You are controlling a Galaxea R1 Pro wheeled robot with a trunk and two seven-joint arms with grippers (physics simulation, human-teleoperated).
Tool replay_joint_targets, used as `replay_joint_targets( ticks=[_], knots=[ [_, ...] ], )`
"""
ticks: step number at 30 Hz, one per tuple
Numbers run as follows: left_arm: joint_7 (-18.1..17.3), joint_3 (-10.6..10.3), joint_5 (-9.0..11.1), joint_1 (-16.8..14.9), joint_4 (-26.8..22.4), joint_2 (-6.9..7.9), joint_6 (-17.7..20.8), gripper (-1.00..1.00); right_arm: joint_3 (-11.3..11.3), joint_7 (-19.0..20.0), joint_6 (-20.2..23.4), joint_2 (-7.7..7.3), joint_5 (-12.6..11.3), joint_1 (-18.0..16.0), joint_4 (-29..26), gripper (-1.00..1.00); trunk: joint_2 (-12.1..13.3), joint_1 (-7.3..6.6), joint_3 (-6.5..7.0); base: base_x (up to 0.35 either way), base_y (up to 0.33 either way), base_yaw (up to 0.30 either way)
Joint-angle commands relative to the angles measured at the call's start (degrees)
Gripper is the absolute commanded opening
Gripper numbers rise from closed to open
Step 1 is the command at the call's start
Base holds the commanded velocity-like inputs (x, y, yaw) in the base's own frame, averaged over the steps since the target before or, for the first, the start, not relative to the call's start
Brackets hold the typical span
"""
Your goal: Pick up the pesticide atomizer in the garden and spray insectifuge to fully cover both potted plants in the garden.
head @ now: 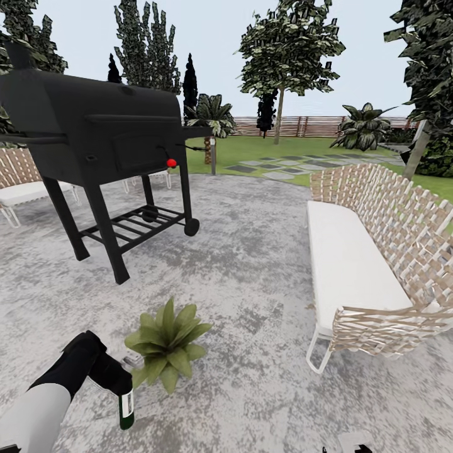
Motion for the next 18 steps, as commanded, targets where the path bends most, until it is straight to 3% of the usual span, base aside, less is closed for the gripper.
replay_joint_targets(
  ticks=[1,4,5,14,18],
  knots=[
    [-0.49,0.27,-0.46,-0.04,-0.07,-0.11,0.49,-1.00,-0.38,-0.14,-0.21,0.04,0.60,-0.05,0.09,1.00,-0.02,0.01,-0.05,0.227,-0.152,0.000],
    [-0.46,0.31,-0.46,-0.04,-0.07,-0.14,0.50,-1.00,-0.37,-0.14,-0.23,0.09,0.60,-0.05,0.09,1.00,-0.02,0.01,-0.05,0.237,-0.162,0.000],
    [-0.18,0.22,-1.95,0.65,0.01,0.34,0.55,-1.00,-0.29,0.12,-0.15,0.38,0.60,-0.05,0.17,1.00,-0.02,0.01,-0.05,0.000,0.000,0.000],
    [-0.19,0.19,-1.95,0.66,0.00,0.25,0.48,-1.00,-0.29,0.13,-0.15,0.36,0.63,-0.05,0.18,1.00,-0.02,0.01,-0.05,0.000,0.000,0.000],
    [-0.19,0.24,-2.01,0.66,0.01,0.21,0.62,-1.00,-0.29,0.13,-0.15,0.40,0.61,-0.05,0.18,1.00,-0.02,0.01,-0.05,0.042,-0.135,0.112]
  ],
)
